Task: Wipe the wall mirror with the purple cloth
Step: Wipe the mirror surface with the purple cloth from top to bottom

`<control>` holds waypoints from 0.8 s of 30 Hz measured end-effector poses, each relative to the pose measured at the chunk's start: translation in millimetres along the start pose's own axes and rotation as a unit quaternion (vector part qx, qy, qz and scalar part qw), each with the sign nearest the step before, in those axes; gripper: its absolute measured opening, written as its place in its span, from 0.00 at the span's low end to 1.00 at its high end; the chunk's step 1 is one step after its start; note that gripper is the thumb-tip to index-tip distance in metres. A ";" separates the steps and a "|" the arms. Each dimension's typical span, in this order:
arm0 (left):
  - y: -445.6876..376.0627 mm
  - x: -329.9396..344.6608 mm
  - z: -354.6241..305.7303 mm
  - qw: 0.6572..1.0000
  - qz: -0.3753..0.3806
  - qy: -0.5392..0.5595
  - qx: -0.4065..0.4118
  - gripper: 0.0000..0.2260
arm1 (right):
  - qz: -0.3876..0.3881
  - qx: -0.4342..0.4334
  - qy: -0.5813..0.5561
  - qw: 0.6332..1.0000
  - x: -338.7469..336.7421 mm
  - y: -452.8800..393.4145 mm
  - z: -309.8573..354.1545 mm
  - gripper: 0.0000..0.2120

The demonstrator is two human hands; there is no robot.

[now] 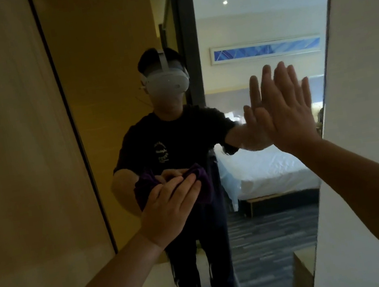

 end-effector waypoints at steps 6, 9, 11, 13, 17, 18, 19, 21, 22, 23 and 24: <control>-75.7 -26.0 27.2 0.999 -0.043 -0.015 -0.019 0.17 | 0.050 0.015 0.040 0.998 2.9 -5.1 -43.7 0.32; -151.1 -35.3 55.9 0.996 -0.083 -0.032 -0.016 0.18 | 0.047 0.018 0.042 0.998 11.8 -4.2 -45.2 0.31; -204.3 -41.3 74.5 0.993 -0.101 -0.056 -0.012 0.19 | 0.047 0.016 0.033 0.998 13.6 -5.4 -47.5 0.31; -252.0 -46.1 90.7 0.992 -0.105 -0.068 -0.004 0.19 | 0.050 0.009 0.038 0.998 16.0 -5.3 -50.2 0.30; -306.6 -39.5 106.0 0.997 -0.047 -0.064 -0.003 0.20 | 0.046 0.003 0.033 0.998 17.6 -5.2 -50.5 0.30; -308.6 -35.2 104.9 0.997 -0.027 -0.066 -0.007 0.21 | 0.044 0.002 0.031 0.999 17.4 -5.2 -50.3 0.30; -306.6 -30.8 102.4 0.997 -0.012 -0.070 -0.012 0.22 | 0.044 0.002 0.029 0.999 17.1 -4.9 -50.3 0.30; -294.7 -24.2 93.3 0.996 -0.002 -0.081 -0.025 0.23 | 0.039 0.001 0.022 0.999 16.3 -4.1 -50.9 0.30; -286.4 -22.2 86.5 0.996 -0.003 -0.083 -0.031 0.23 | 0.036 0.000 0.018 0.999 16.3 -4.0 -51.1 0.29; -276.0 -20.6 78.3 0.996 -0.004 -0.083 -0.033 0.23 | 0.034 -0.002 0.014 0.999 16.3 -3.9 -51.3 0.29; -264.3 -18.3 69.6 0.996 0.001 -0.082 -0.031 0.23 | 0.032 -0.003 0.011 0.999 16.3 -3.9 -51.6 0.29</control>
Point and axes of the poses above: each hand's wrist, its own y-axis away from the middle knuckle, its own x-axis out of the palm, z = x × y, the point moved 1 cm from there along -y, towards the middle knuckle, and after that the axes turned 8 degrees about x, right-handed, at the moved point
